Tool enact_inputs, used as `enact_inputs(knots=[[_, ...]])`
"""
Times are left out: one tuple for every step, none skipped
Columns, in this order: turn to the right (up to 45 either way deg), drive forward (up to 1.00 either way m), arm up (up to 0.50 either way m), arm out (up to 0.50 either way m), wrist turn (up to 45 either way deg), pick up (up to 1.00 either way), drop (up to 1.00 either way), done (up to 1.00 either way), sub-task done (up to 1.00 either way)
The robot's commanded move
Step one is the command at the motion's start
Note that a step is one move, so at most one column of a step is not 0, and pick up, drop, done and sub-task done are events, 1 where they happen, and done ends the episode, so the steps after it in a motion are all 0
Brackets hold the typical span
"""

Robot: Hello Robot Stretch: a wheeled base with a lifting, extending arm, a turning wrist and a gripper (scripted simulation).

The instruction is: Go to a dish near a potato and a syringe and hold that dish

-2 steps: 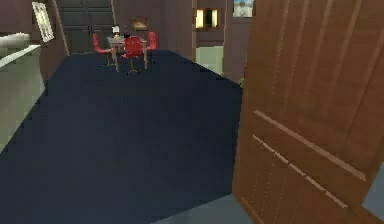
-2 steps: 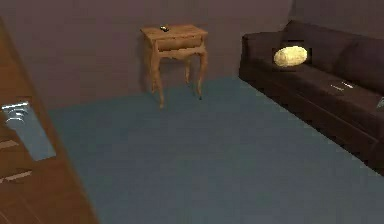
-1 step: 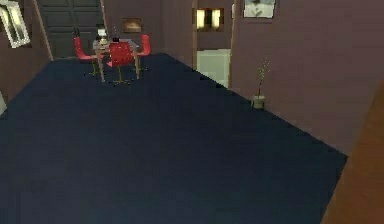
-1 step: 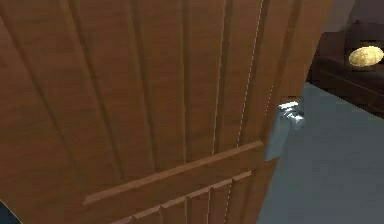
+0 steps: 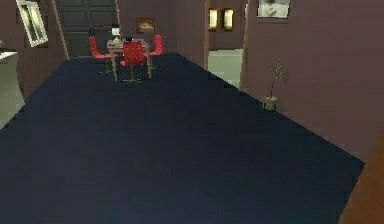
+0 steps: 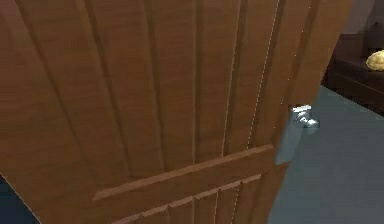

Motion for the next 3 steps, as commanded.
enact_inputs(knots=[[0.0,0.85,0.00,0.00,0.0,0.00,0.00,0.00,0.00],[6.0,0.00,0.00,0.00,0.0,0.00,0.00,0.00,0.00],[0.0,1.00,0.00,0.00,0.0,0.00,0.00,0.00,0.00]])
